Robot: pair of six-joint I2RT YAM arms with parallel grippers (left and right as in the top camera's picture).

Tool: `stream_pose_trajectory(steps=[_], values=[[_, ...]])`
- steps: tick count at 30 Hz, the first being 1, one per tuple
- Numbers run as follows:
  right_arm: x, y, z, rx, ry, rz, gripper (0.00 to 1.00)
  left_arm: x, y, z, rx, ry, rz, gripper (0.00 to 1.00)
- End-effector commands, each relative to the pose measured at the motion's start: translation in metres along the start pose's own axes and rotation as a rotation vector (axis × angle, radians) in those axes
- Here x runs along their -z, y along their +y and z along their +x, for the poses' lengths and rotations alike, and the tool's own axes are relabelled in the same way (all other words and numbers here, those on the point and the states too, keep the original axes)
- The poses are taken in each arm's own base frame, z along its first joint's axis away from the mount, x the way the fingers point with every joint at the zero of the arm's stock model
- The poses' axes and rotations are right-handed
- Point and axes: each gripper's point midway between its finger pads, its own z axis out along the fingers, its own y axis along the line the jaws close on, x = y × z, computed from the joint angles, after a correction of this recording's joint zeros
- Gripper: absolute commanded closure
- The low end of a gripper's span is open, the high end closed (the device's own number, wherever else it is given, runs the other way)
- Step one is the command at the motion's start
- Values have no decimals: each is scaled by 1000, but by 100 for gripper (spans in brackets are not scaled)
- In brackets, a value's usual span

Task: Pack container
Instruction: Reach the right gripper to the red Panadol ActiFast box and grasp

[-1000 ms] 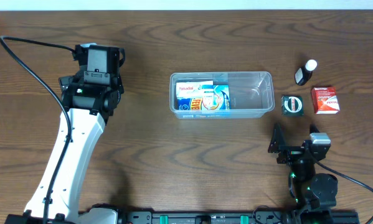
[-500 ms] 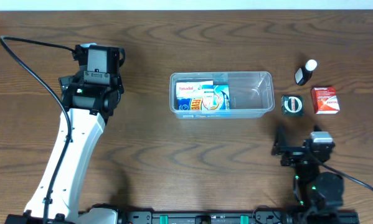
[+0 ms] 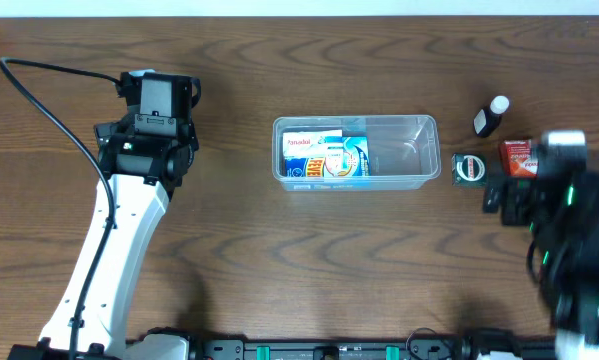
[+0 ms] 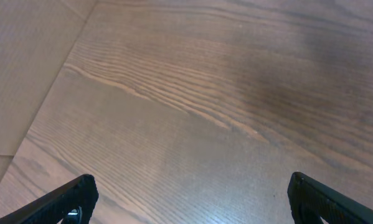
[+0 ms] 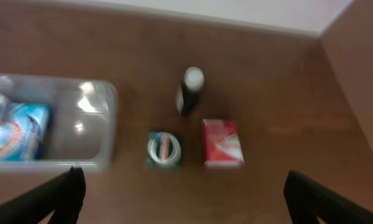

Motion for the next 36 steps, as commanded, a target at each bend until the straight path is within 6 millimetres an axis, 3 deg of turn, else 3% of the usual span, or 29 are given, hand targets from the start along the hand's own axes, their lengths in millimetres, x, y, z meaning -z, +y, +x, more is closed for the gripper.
stream_pose_trajectory(steps=[1,6,9,19,29,36], values=[[-23,-18,-13,46,125,2,1,0,5,-3,9,-9,-23,2],[-74,-49,-15,-79,296,-58,1,0,5,-3,8,-9,-23,2],[-93,-67,-3,-122,368,-39,1,0,5,-3,8,-9,-23,2],[-136,-98,36,-185,494,-15,1,0,5,-3,9,-9,-23,2],[-180,-97,81,-158,635,-66,5,0,5,-3,8,-9,-23,2],[-213,-95,92,-76,625,-124,4,0,5,-3,9,-9,-23,2]])
